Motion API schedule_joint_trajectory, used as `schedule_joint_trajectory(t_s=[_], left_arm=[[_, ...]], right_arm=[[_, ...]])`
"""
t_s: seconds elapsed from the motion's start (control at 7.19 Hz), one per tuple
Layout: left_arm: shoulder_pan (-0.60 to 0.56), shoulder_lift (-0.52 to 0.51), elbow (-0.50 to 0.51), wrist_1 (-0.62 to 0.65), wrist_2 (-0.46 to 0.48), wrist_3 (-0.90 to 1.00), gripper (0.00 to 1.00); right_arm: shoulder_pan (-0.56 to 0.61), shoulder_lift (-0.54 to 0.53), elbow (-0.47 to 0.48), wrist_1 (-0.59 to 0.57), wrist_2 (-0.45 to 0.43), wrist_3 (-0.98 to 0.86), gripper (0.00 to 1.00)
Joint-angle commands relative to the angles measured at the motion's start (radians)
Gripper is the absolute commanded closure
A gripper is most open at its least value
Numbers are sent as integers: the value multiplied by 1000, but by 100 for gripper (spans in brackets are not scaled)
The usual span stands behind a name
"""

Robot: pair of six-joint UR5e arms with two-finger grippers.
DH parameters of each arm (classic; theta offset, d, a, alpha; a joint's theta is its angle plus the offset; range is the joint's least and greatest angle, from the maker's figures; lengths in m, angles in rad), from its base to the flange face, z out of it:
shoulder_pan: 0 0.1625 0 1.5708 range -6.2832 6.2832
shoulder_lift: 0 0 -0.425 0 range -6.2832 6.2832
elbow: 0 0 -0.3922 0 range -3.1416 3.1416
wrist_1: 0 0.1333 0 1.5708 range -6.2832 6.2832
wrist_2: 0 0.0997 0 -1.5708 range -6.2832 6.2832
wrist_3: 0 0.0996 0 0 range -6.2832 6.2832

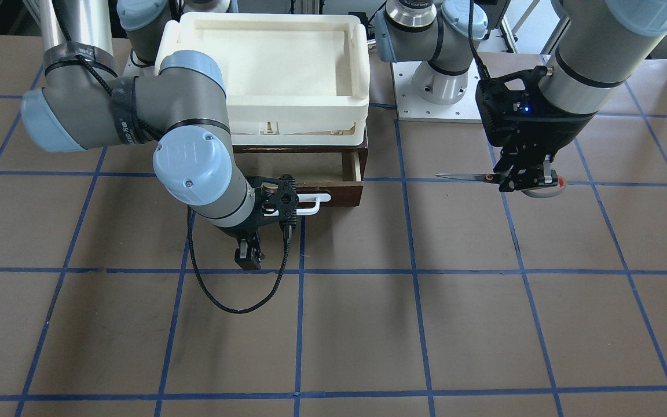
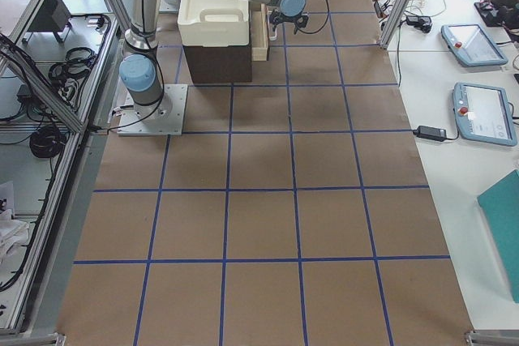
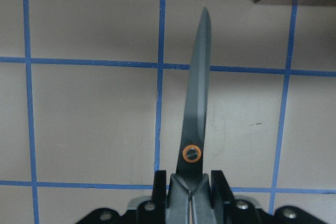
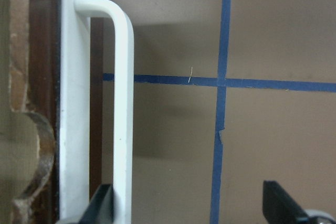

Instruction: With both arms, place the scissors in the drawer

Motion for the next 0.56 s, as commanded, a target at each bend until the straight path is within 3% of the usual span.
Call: schedule_joint_trajectory(t_s=[0.0, 0.42], left_arm=[[0, -1, 0, 0, 0, -2, 100], [0, -7, 0, 0, -2, -3, 100]], right_arm=[[-1, 4, -6, 3, -5, -18, 0], [-1, 7, -8, -3, -5, -39, 0]])
